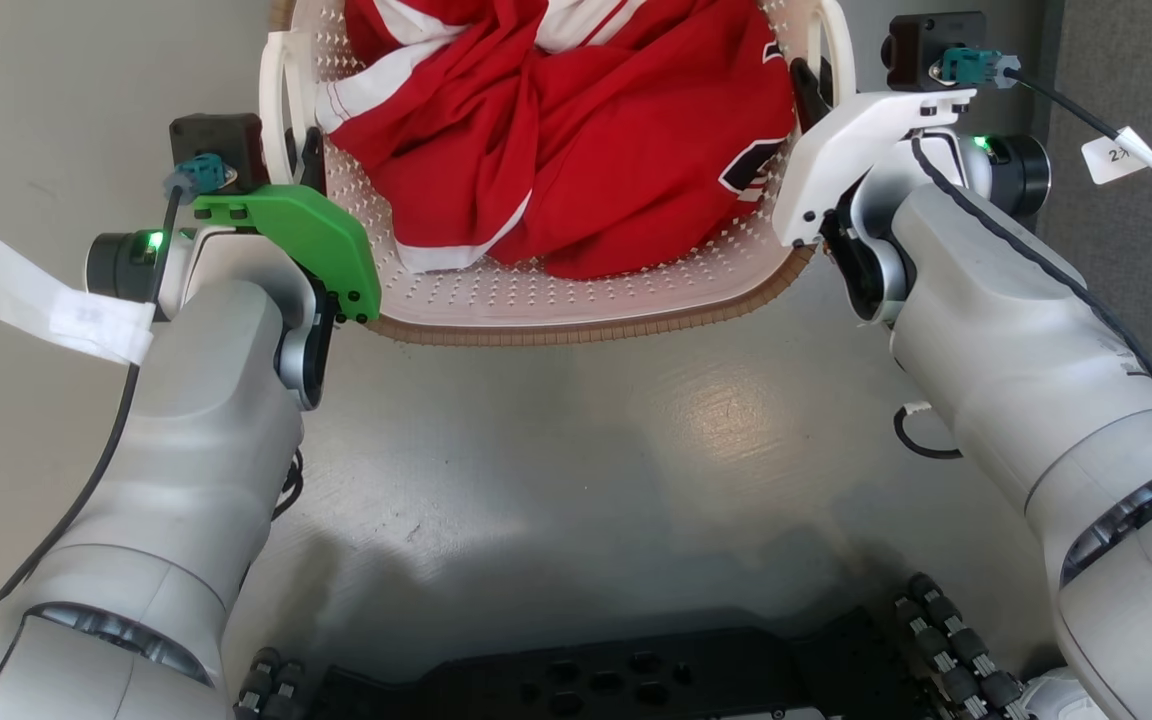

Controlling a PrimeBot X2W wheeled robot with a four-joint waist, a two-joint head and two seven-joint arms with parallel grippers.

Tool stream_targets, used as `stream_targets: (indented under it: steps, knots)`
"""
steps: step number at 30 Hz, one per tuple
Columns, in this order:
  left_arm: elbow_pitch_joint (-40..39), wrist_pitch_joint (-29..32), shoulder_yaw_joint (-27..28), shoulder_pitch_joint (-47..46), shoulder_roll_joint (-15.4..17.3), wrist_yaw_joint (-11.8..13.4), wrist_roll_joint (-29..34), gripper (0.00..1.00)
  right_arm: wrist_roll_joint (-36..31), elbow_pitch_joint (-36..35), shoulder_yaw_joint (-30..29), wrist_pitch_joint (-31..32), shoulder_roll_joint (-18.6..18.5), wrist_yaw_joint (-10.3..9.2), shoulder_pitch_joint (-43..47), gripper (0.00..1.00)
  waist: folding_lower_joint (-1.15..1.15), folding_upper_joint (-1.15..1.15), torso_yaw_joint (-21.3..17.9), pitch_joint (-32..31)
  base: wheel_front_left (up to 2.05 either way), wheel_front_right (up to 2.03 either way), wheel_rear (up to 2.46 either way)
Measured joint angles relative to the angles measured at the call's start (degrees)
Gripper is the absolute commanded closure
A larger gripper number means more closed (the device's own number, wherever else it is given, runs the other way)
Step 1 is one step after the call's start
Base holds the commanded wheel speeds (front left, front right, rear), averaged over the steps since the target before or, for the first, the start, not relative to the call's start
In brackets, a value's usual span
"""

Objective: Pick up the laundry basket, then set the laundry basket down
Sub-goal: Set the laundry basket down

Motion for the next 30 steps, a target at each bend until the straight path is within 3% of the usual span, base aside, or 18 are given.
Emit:
stream_targets:
  steps: [14, 15, 16, 18, 19, 20, 21, 22, 30]
  knots:
    - [1.0, -0.1, -0.1, 0.0, -0.1, -0.6, 0.0, 1.00, 0.6, 0.6, 0.8, -0.3, 0.2, 0.23, 0.0, 1.00, 0.00, 0.00, -0.1, -0.1, 0.00, 0.00, 0.00]
    - [1.0, -0.1, -0.1, -0.1, -0.1, -0.7, 0.0, 0.96, 0.7, 0.6, 0.8, -0.4, 0.2, 0.23, 0.0, 0.95, 0.00, 0.00, -0.1, -0.1, 0.00, 0.00, 0.00]
    - [1.1, -0.1, -0.2, -0.1, -0.1, -0.7, 0.0, 0.78, 0.7, 0.6, 0.9, -0.4, 0.2, 0.23, 0.0, 0.87, 0.00, 0.00, -0.1, -0.1, 0.00, 0.00, 0.00]
    - [1.5, -0.1, -0.2, -0.1, -0.1, -0.6, 0.0, 0.36, 0.7, 0.6, 1.0, -0.6, 0.2, 0.22, 0.0, 0.63, 0.00, 0.00, -0.1, -0.1, 0.00, 0.00, 0.00]
    - [1.9, -0.1, -0.2, -0.1, -0.1, -0.6, 0.0, 0.02, 0.8, 0.7, 0.9, -0.8, 0.0, 0.21, 0.0, 0.58, 0.00, 0.00, -0.1, -0.1, 0.00, 0.00, 0.00]
    - [2.4, -0.1, -0.2, -0.1, 0.1, -0.6, 0.0, 0.00, 0.8, 0.7, 0.9, -0.9, -0.2, 0.22, 0.0, 0.41, 0.00, 0.00, -0.1, -0.1, 0.00, 0.00, 0.00]
    - [2.6, -0.1, -0.2, -0.1, 0.3, -0.6, 0.0, 0.00, 0.8, 0.8, 0.9, -0.9, -0.3, 0.21, 0.0, 0.13, 0.00, 0.00, -0.1, -0.1, 0.00, 0.00, 0.00]
    - [2.7, -0.1, -0.1, -0.1, 0.5, -0.6, 0.0, 0.00, 0.9, 0.9, 0.9, -0.9, -0.5, 0.20, -0.1, 0.00, 0.00, 0.00, -0.1, -0.2, 0.00, 0.00, 0.00]
    - [2.9, -0.1, -0.1, -0.2, 0.4, -0.6, 0.0, 0.00, 1.3, 1.1, 1.1, -1.0, -0.6, 0.18, -0.2, 0.00, 0.00, 0.00, -0.3, -0.5, 0.00, 0.00, 0.00]
